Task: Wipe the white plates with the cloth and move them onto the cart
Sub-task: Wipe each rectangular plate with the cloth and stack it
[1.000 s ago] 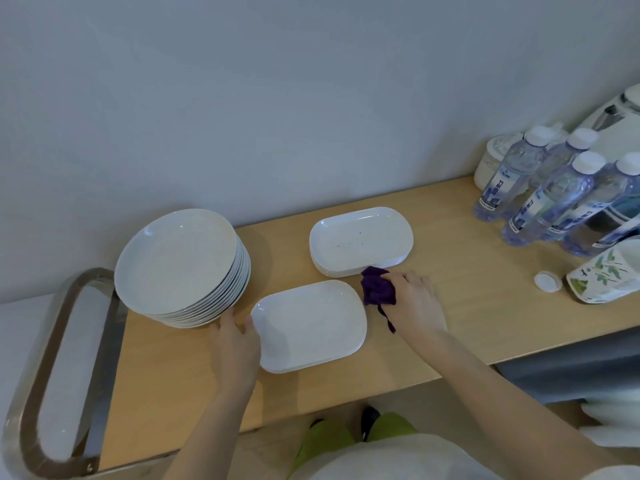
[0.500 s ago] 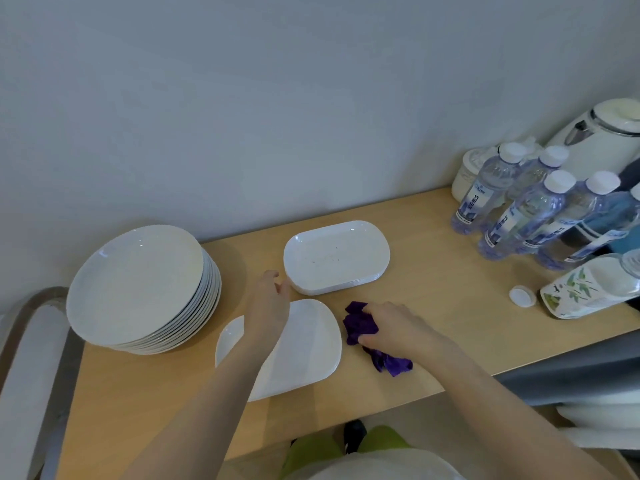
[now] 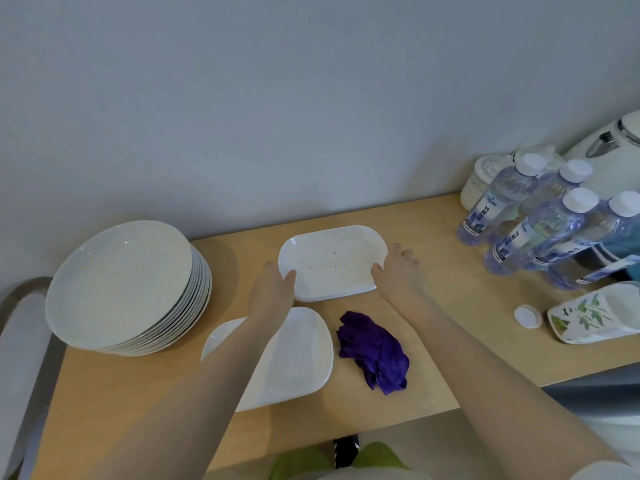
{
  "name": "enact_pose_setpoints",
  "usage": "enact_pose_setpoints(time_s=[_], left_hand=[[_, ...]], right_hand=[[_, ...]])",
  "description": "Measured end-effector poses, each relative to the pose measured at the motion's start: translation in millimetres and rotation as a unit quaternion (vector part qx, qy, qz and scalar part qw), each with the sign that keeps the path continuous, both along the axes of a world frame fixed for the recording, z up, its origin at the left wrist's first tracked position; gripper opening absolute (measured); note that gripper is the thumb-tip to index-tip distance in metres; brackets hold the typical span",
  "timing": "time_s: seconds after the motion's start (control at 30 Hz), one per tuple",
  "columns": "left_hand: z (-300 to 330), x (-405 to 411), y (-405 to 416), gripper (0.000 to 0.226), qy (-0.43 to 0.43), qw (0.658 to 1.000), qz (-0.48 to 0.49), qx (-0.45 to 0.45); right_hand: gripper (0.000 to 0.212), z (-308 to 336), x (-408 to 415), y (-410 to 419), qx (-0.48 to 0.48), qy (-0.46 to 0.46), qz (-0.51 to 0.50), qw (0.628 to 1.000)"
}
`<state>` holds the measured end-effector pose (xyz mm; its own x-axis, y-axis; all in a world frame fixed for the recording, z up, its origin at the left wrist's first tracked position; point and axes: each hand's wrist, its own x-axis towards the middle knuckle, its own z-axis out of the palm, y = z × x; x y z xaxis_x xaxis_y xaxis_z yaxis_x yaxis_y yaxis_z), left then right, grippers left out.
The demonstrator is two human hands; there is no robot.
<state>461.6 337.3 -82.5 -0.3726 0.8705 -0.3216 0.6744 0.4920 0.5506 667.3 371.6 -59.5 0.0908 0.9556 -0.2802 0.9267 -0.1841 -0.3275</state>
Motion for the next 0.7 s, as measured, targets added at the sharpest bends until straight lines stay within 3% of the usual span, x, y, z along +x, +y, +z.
enact_pose_setpoints(time_s=[0.27, 0.7], left_hand=[[-4, -1, 5, 0.028, 0.009, 1.0, 0.026, 0.014], [-11, 6, 10, 0.02, -0.011, 0.996, 0.09, 0.013]], right_hand=[[0.036, -12, 3, 13, -0.006, 0.053, -0.029, 0.998], [0.031, -17, 3, 19, 0.015, 0.032, -0.012, 0.999]])
